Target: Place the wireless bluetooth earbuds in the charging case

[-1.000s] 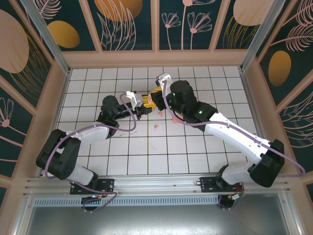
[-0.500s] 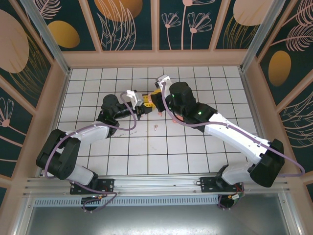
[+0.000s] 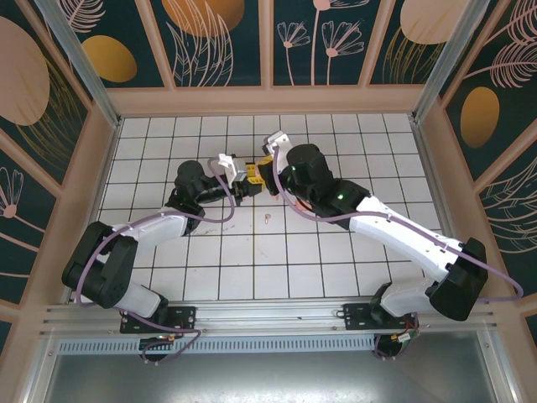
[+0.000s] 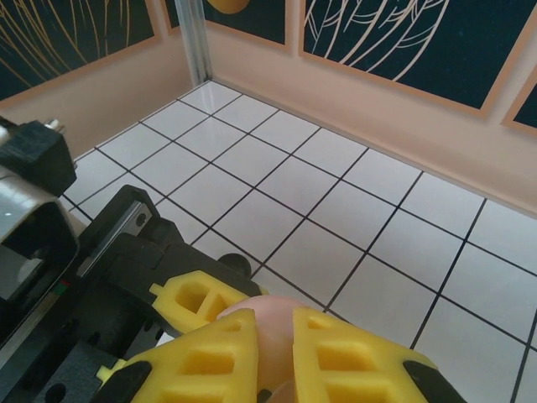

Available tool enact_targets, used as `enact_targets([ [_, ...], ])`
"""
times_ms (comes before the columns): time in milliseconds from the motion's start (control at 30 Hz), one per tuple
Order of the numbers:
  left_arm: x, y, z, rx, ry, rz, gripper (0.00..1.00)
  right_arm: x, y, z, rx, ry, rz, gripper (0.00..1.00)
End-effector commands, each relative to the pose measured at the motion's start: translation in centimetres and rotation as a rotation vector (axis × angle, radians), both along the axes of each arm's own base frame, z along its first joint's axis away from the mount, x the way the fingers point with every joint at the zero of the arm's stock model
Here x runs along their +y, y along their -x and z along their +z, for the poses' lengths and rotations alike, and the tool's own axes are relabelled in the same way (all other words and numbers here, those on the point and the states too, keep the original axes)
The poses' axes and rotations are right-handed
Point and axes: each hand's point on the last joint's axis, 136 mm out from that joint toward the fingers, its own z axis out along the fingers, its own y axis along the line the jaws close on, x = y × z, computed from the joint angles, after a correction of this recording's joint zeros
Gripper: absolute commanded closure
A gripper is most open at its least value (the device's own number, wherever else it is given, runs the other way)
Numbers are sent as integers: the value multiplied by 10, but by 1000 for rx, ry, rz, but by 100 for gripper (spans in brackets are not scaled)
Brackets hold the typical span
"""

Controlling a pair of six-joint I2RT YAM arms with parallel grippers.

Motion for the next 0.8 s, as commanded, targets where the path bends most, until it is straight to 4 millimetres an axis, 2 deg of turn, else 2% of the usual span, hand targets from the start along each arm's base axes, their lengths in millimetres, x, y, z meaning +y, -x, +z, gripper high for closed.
enact_targets([
  [0, -3, 5, 21, -54, 25, -26, 100, 2, 5, -13, -21, 97, 2, 86],
  [333, -3, 5, 24, -55, 31, -28, 100, 8, 8, -28, -60, 209, -11, 87],
  [567, -3, 6, 22, -54, 28, -32, 100, 8, 5, -25, -74, 223, -21, 87],
  [767, -3, 6, 20, -48, 24, -37, 100, -1, -2, -12, -80, 194, -71, 87],
])
